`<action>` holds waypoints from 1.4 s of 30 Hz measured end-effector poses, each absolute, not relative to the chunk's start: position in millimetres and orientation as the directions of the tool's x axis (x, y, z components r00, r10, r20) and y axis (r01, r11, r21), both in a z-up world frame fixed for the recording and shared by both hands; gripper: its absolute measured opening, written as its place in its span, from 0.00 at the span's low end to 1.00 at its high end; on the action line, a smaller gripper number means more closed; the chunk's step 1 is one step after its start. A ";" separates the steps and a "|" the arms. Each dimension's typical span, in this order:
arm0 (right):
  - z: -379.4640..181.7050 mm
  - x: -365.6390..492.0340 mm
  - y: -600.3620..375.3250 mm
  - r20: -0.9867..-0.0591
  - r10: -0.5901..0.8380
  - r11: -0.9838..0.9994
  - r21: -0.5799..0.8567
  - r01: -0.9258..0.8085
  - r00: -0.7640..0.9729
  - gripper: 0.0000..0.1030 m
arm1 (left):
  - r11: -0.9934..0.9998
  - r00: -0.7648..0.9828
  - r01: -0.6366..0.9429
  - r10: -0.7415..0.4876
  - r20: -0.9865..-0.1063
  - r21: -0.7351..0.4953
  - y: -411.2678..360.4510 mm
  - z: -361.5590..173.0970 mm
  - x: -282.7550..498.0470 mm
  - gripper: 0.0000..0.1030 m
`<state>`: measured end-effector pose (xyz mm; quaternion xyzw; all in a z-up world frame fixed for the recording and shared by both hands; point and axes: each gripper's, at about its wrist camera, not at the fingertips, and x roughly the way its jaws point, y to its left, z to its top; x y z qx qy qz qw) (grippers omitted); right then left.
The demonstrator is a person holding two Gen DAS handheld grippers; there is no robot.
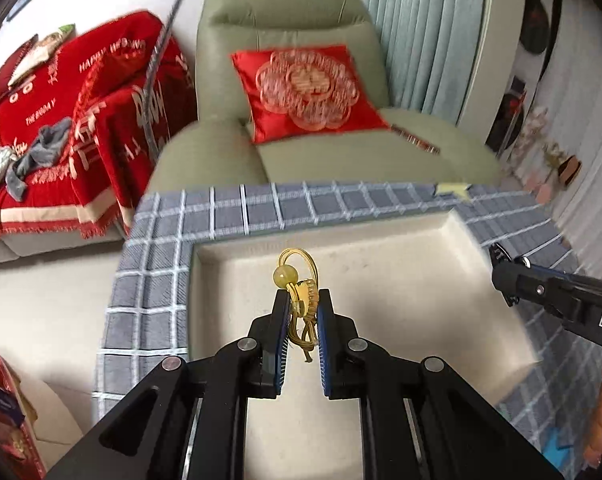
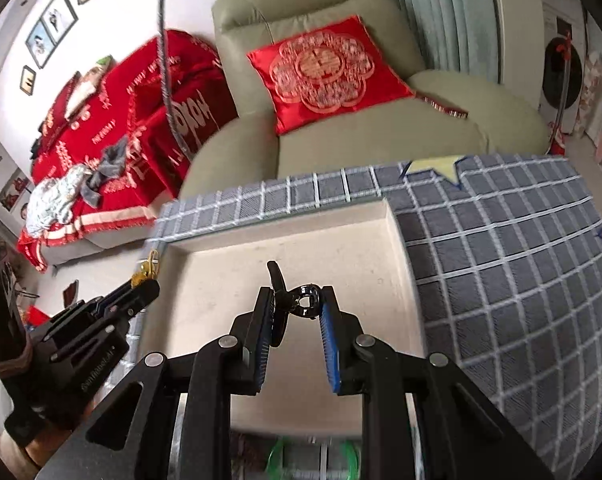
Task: Organize jewelry
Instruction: 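Carry both items into the tray and open both grippers, then withdraw both tools from the tray back over the jewelry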
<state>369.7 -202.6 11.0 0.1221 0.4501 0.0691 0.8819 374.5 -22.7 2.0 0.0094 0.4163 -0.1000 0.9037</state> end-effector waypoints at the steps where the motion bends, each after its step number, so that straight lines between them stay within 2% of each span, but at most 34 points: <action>1: 3.1 374.9 -200.7 -0.784 0.225 0.963 0.268 -0.011 0.579 0.24 | 0.980 0.616 0.187 -0.175 -0.768 -0.073 -22.7 -10.6 381.4 0.27; 9: -47.5 398.9 -196.2 -0.831 0.193 0.974 0.228 0.003 0.521 0.24 | 0.984 0.580 0.177 -0.129 -0.804 -0.030 -33.1 -39.0 392.0 0.27; 15: -54.4 397.1 -192.1 -0.836 0.178 0.979 0.203 -0.009 0.520 0.25 | 0.984 0.575 0.175 -0.080 -0.815 0.026 -41.6 -48.2 393.6 0.27; 19: -56.3 396.4 -190.7 -0.836 0.184 0.978 0.207 -0.013 0.517 0.29 | 0.985 0.572 0.170 -0.065 -0.817 0.041 -43.2 -47.3 393.1 0.27; 20: -55.9 396.3 -191.1 -0.834 0.192 0.976 0.217 -0.013 0.517 0.33 | 0.984 0.573 0.170 -0.061 -0.817 0.045 -43.2 -47.2 392.8 0.27; 21: -55.0 396.6 -193.0 -0.833 0.203 0.972 0.233 -0.007 0.515 0.45 | 0.984 0.575 0.168 -0.058 -0.816 0.049 -43.5 -47.2 392.5 0.27; 23: -51.7 393.8 -195.1 -0.823 0.223 0.965 0.262 0.002 0.523 0.55 | 0.986 0.577 0.160 -0.049 -0.815 0.054 -43.2 -47.3 392.2 0.28; 25: -44.1 390.1 -198.3 -0.803 0.256 0.952 0.306 0.003 0.538 0.55 | 0.986 0.577 0.156 -0.050 -0.815 0.050 -42.2 -47.4 392.3 0.28; 26: -39.4 387.4 -200.3 -0.791 0.270 0.946 0.325 0.003 0.549 0.55 | 0.987 0.578 0.155 -0.048 -0.815 0.052 -42.1 -47.4 392.8 0.33; 27: -33.2 383.8 -203.3 -0.778 0.276 0.941 0.339 0.007 0.564 0.56 | 0.987 0.580 0.150 -0.042 -0.814 0.056 -42.2 -46.6 392.8 0.63; 28: -28.9 381.1 -204.6 -0.772 0.275 0.939 0.343 0.010 0.573 0.56 | 0.989 0.588 0.140 -0.042 -0.807 0.051 -41.3 -44.3 391.6 0.90; 29: -22.5 376.3 -208.0 -0.763 0.273 0.938 0.347 0.015 0.586 0.56 | 0.990 0.603 0.136 -0.047 -0.796 0.045 -40.1 -41.6 389.2 0.93; 37: 0.5 335.0 -225.3 -0.732 0.272 0.921 0.387 0.053 0.624 0.59 | 0.988 0.639 0.147 -0.066 -0.767 0.038 -37.8 -25.3 375.7 0.93; 38: 2.2 328.4 -226.8 -0.731 0.271 0.920 0.388 0.054 0.627 0.61 | 0.988 0.656 0.150 -0.077 -0.750 0.030 -35.0 -18.8 368.9 0.93; 40: 5.4 315.6 -227.5 -0.727 0.269 0.920 0.389 0.056 0.632 0.68 | 0.987 0.677 0.161 -0.094 -0.730 0.022 -30.0 -6.9 356.3 1.00; 42: 12.4 298.1 -227.5 -0.714 0.275 0.915 0.400 0.052 0.644 0.80 | 0.984 0.693 0.176 -0.124 -0.710 0.000 -22.9 5.2 339.4 1.00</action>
